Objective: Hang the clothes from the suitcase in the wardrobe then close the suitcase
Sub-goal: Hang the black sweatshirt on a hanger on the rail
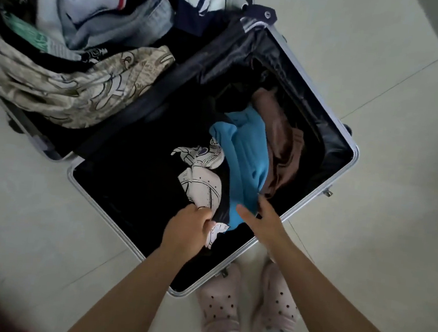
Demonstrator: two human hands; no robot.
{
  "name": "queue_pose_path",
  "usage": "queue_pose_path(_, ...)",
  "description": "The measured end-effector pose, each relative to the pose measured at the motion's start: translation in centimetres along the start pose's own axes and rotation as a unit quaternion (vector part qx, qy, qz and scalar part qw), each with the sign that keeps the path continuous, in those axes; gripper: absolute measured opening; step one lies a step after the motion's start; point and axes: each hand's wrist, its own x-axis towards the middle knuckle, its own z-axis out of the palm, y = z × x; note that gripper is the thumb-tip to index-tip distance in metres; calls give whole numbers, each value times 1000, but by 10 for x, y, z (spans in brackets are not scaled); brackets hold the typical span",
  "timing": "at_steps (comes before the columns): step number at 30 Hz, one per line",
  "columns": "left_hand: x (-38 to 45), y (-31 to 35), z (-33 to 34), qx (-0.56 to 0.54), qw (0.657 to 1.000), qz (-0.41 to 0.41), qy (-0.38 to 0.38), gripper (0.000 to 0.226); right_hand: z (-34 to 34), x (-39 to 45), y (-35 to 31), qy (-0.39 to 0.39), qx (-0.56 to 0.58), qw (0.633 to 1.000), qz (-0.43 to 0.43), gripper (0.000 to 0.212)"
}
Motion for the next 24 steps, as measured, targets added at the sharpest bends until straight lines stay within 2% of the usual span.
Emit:
queue_pose_path(2,-6,-3,7,-33,999,-13,-15,26,1,7,2,6,-34,999,17,47)
queue_pose_path(4,-10,-8,7,-79,997,-19,-3,21,1,13,-4,9,-40,999,27,35)
queue_pose_path(6,-15,-13,2,-134,990,-36,25,18,1,12,-14,-14,-44,999,20,31)
queue_pose_path(8,-19,-15,-8,-165,984,-47,56,24,2,4,-28,-33,-40,999,14,28)
queue_pose_path(11,-27,-11,-31,-224,965,-68,120,16,6,-9,-45,-37,-36,999,19,23)
queue_pose_path(14,-42,-4,-62,-297,926,-117,200,15,10,-34,-68,-55,130,988,54,17)
queue_pose_path(17,-61,1,-96,-344,883,-171,271,18,10,-70,-96,-112,288,949,64,20)
queue_pose_path(20,-86,7,-128,-374,864,-173,289,25,0,-103,-131,-137,299,943,43,24)
queue_pose_path(24,-125,22,-177,-373,864,-107,322,15,-31,-137,-179,-142,324,935,-5,28)
